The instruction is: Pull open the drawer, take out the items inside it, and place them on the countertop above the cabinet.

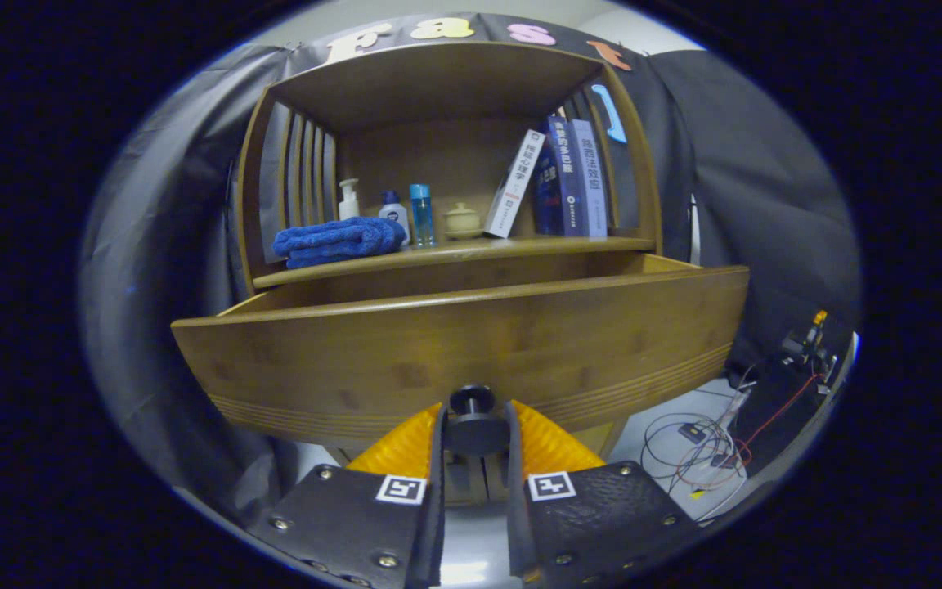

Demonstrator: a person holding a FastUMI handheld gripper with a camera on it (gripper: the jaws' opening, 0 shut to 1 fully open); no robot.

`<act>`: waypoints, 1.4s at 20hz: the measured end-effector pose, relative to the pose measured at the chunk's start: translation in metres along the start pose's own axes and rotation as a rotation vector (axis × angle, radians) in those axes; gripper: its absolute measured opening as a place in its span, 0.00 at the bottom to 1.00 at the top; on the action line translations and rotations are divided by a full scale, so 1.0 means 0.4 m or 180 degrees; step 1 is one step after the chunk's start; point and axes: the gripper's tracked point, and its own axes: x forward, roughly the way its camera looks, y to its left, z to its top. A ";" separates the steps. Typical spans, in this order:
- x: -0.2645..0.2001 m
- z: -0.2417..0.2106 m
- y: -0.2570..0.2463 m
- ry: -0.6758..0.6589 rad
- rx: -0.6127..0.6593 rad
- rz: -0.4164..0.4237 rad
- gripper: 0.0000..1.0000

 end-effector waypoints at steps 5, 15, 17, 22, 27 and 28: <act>-0.039 -0.018 -0.005 0.0120 -0.0075 -0.0098 0.31; -0.079 0.009 0.008 0.0106 0.0031 -0.0036 0.53; -0.097 0.064 0.026 -0.0069 0.0033 0.0045 0.54; -0.082 0.252 0.053 -0.0502 0.0012 0.0083 0.53; 0.044 0.314 0.053 -0.0197 -0.0131 0.0039 0.53; 0.073 0.308 0.054 -0.0039 -0.0133 0.0042 0.53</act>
